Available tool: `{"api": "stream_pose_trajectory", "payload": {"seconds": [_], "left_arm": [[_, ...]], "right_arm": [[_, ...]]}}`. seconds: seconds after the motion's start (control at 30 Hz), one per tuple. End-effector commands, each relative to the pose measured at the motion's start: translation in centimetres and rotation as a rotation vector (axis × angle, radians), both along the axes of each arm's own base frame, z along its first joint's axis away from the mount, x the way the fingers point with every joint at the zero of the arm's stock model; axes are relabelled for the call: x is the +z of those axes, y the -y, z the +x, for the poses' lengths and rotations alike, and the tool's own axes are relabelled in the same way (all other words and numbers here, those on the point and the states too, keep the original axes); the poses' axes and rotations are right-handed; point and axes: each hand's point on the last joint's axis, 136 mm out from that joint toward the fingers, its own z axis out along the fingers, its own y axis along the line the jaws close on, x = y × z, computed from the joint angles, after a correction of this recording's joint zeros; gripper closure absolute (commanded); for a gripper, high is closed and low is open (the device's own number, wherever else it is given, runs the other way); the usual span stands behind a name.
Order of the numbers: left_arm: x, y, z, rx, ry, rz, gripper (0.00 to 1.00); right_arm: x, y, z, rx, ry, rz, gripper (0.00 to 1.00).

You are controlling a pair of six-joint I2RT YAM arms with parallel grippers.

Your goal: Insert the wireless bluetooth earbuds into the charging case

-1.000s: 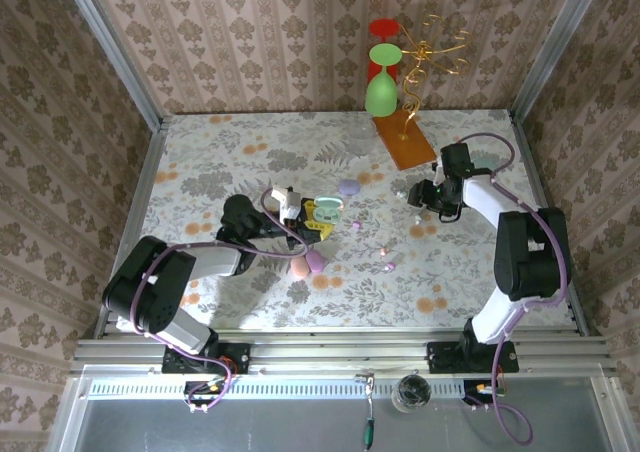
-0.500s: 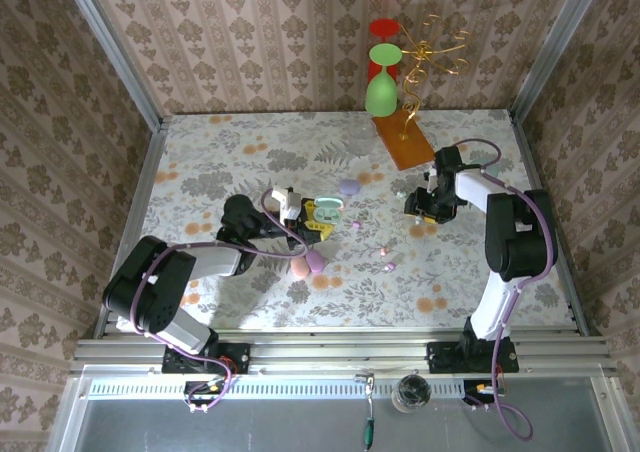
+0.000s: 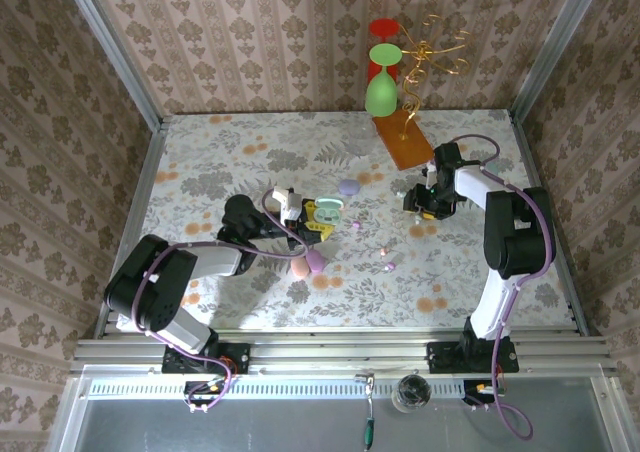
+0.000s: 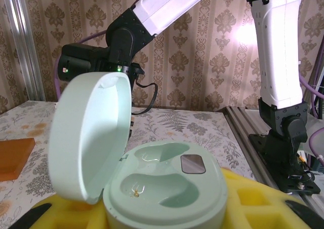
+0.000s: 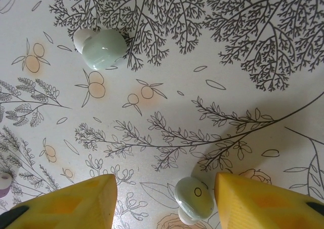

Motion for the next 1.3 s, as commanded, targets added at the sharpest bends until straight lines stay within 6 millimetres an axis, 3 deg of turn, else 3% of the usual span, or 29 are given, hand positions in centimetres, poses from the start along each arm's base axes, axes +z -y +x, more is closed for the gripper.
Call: {"api": "stream_pose_trajectory", "payload": {"seconds": [0.0, 0.57, 1.27], "left_arm": [[0.8, 0.2, -0.4, -0.035, 0.054, -0.018, 0.75], [0.8, 0.2, -0.6, -0.039, 0.054, -0.018, 0.75], [0.9, 0.2, -0.6, -0.043, 0.057, -0.019, 0.75]], "right_arm": [[-0.8, -0.3, -0.7, 0.024, -0.048, 0.015, 0.46], [-1.4, -0.7, -1.4, 0.033, -0.072, 0.040, 0.67], [-2.3, -0.4, -2.0, 0.054, -0.101, 0.014, 0.73]]}}
